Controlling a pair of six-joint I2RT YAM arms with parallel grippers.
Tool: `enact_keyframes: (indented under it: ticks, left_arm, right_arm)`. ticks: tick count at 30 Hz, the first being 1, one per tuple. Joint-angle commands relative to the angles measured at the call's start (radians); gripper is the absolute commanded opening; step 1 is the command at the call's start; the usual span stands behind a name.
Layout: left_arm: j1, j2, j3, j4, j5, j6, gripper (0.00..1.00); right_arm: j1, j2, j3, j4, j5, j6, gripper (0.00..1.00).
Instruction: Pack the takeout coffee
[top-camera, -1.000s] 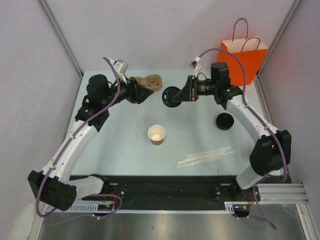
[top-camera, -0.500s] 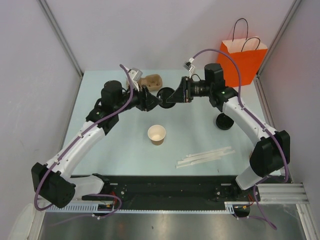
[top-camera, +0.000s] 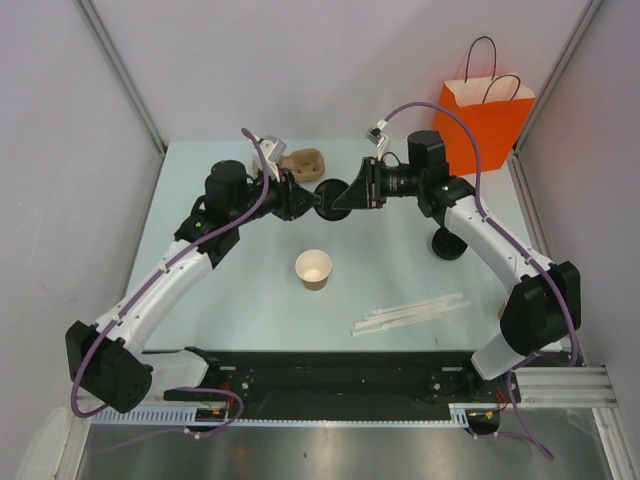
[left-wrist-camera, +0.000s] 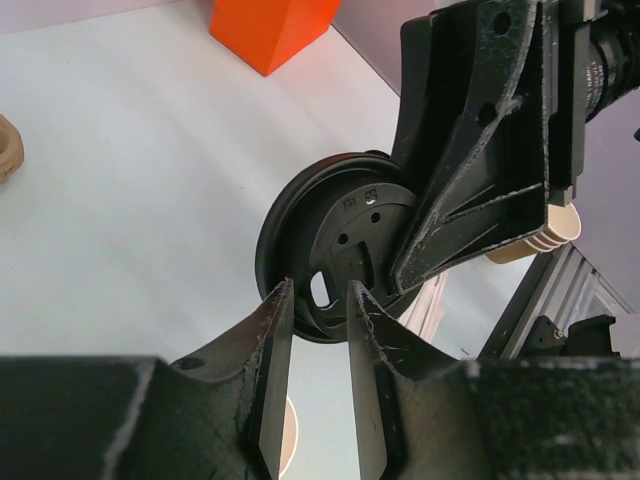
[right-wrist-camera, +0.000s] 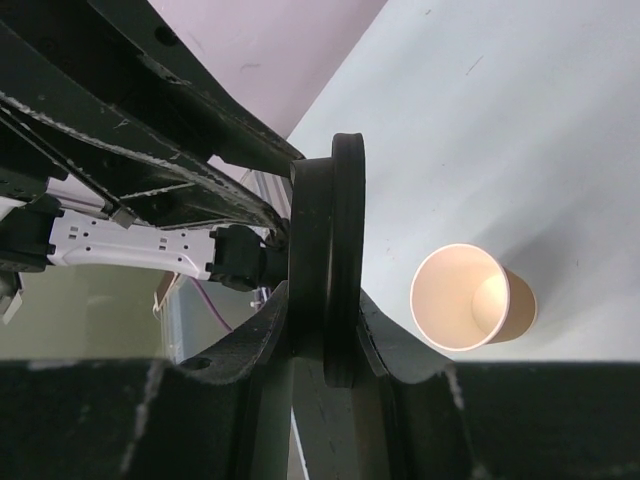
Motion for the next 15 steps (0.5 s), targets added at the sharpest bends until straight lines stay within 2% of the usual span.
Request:
enact_keyframes:
  ticks: [1, 11, 15]
  left_arm:
    - [0.000, 0.013, 0.013, 0.021, -0.011, 0.014, 0.31]
    - [-0.003, 0.027, 0.023, 0.000, -0.024, 0.028, 0.20]
    - [-0.005, 0.028, 0.027, -0.011, -0.021, 0.036, 0.11]
  right_arm:
    - [0.006, -0.046, -0.004, 0.051, -0.009, 0.021, 0.17]
    - [0.017, -0.044, -0.008, 0.057, -0.012, 0.025, 0.17]
    - [0.021, -0.040, -0.010, 0.060, -0.012, 0.027, 0.18]
